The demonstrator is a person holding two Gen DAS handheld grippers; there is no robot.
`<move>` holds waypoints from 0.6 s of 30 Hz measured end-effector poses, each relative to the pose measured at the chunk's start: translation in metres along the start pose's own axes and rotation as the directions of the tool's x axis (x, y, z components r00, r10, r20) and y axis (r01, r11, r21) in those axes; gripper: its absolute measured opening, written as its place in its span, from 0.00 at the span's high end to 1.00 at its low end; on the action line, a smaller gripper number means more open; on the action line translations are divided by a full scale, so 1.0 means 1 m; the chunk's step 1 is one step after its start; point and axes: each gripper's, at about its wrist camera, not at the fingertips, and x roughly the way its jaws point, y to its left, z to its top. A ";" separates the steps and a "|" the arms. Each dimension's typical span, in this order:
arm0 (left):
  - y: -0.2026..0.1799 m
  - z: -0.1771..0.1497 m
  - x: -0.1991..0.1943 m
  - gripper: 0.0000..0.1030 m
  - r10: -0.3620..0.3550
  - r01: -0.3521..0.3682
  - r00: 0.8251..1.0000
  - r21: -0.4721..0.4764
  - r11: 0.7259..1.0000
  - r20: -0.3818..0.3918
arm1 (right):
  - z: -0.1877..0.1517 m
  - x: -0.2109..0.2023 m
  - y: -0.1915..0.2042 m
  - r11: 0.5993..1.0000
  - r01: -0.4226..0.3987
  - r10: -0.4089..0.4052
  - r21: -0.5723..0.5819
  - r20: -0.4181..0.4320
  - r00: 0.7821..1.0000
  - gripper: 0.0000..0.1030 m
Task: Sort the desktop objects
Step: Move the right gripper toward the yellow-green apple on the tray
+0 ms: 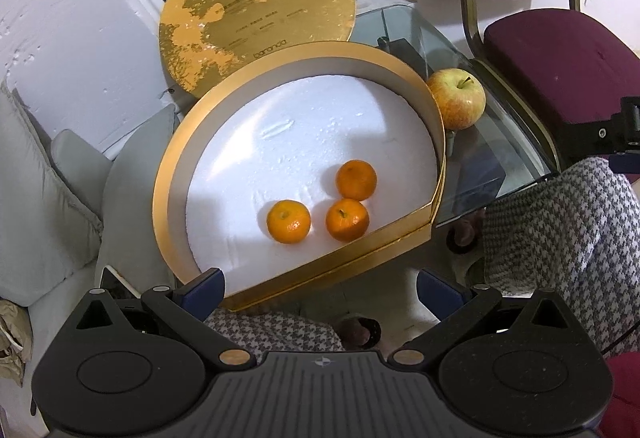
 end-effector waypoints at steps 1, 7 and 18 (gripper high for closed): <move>0.000 0.001 0.001 0.01 -0.002 0.002 1.000 0.000 1.000 -0.001 | 0.000 0.003 -0.002 1.000 0.001 -0.001 0.009 -0.004 1.000 0.10; 0.004 0.005 0.014 0.01 -0.014 0.014 1.000 -0.012 1.000 -0.022 | 0.008 0.025 -0.008 0.999 0.013 -0.012 0.044 -0.011 1.000 0.10; 0.038 0.027 0.049 0.01 -0.011 0.003 0.998 -0.114 0.994 -0.068 | 0.067 0.093 -0.013 0.976 -0.038 0.032 0.214 0.028 0.999 0.13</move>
